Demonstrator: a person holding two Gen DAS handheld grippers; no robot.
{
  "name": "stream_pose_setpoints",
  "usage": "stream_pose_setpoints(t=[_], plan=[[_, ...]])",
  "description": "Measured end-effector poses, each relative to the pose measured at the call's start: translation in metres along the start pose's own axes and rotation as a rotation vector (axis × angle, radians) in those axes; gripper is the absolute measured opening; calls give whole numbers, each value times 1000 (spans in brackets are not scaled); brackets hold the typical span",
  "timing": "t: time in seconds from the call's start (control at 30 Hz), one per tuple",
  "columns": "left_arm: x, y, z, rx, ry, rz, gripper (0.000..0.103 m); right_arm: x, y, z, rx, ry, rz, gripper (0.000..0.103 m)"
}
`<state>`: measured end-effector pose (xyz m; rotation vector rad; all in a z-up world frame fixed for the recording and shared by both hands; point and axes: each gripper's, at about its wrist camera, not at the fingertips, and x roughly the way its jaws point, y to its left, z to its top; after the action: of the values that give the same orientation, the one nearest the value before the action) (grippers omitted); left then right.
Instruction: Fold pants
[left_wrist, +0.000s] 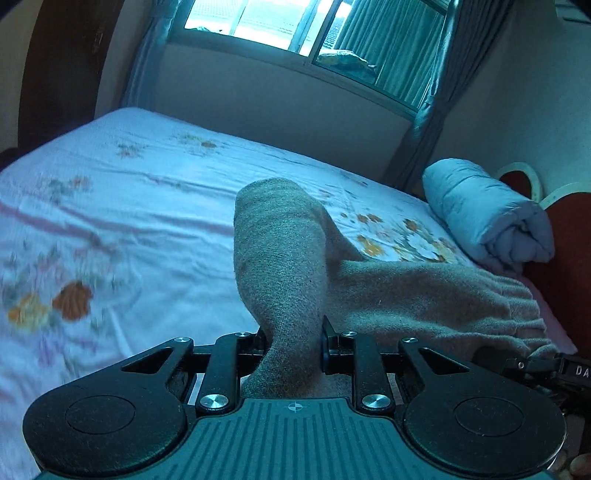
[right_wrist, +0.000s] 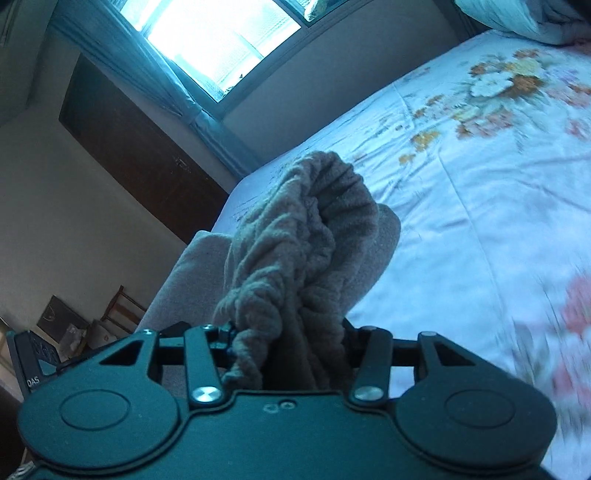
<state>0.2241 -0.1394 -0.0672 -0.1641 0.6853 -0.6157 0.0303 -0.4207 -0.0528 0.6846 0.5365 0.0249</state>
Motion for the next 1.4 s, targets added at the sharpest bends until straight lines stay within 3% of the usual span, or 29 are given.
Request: stream_pose_setpoints(t=[0.2,0.4,0.5,0.53,0.63,0.7,0.77,0.93,1.1,1.2,1.4], plan=[[81,1,23,23,54,46,24,75,-26,43,-19,37,-43,39],[143,6,-5,77,136,103,25,131,-78,41,30,127,-123,42],[151,5,-12,107,155,146,43,138,-97,30,50,131,-177,65],[151,5,-14,116,157,161,55,134,-98,26,47,112,-199,74],[144,7,-16,132,154,209,75,123,-95,26,28,85,-239,79],[133,6,-15,147,144,255,84,112,-87,26,12,65,-261,79],[116,1,-14,163,130,277,94,97,-73,27,-40,15,-301,86],[47,-14,-12,183,67,311,103,40,-21,15,-129,-89,-338,92],[-38,-32,-26,171,26,309,103,-16,42,-12,-284,-165,-345,97],[-86,-42,-41,164,-3,307,103,-49,71,-29,-304,-205,-309,97],[-166,-63,-70,195,-59,338,103,-105,121,-71,-386,-304,-364,97]])
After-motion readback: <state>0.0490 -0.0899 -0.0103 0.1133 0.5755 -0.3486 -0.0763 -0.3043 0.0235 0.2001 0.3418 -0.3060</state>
